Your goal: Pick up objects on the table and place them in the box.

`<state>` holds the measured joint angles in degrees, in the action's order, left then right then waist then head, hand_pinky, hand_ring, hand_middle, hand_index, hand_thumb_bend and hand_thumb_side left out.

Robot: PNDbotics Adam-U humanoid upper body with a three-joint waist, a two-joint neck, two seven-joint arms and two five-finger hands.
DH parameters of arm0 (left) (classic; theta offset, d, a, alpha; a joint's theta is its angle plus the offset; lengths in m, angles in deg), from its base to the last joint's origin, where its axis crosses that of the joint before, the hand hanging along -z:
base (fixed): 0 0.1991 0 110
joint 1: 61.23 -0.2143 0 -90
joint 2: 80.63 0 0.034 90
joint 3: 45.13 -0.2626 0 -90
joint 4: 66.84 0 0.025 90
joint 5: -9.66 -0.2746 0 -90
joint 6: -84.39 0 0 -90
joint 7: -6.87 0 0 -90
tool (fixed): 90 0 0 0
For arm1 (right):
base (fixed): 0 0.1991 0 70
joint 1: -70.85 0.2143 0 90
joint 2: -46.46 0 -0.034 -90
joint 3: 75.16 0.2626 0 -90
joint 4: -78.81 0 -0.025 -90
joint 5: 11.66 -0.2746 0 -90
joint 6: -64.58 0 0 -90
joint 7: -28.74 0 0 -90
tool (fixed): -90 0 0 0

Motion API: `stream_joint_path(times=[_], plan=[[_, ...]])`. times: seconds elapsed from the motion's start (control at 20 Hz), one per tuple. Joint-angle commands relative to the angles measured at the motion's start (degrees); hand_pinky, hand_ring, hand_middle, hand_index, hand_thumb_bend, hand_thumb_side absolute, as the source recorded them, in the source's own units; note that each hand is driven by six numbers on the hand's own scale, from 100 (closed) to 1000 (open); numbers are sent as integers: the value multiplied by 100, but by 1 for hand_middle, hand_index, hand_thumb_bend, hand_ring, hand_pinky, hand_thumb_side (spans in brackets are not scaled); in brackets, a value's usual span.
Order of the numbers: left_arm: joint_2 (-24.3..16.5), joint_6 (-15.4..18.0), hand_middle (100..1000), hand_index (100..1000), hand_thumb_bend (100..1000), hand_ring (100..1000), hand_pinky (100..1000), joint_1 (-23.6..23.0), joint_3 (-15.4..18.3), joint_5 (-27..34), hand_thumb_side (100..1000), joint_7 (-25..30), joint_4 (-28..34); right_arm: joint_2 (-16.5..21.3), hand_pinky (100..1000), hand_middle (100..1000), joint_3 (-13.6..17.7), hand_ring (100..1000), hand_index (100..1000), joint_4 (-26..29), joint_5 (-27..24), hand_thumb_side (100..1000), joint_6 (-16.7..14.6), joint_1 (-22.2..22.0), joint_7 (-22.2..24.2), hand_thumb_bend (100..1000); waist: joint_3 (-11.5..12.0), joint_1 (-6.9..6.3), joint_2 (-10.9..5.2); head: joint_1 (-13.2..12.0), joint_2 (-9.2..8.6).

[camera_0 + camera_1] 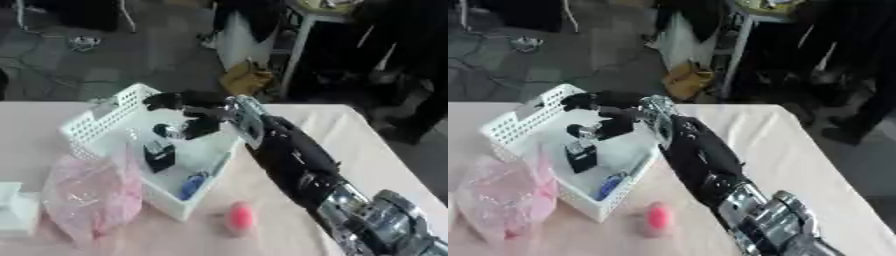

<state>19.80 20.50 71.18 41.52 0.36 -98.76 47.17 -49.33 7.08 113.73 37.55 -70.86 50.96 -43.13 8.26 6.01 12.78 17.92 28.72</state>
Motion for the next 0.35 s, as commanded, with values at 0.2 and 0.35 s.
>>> stream_joint_path(times=[0.2,0.35], plan=[[-110,-45,937,938,100,937,733,-55,31,-30,863,-30,59,308,962,1000,15,998,985,172,-192,1000,-640,275,504,242,-120,27,-164,-42,169],[-178,-89,936,938,100,938,733,-159,36,-49,863,-31,59,455,955,991,-31,991,976,207,-354,1000,-611,330,553,220,-214,28,-260,-53,277]])
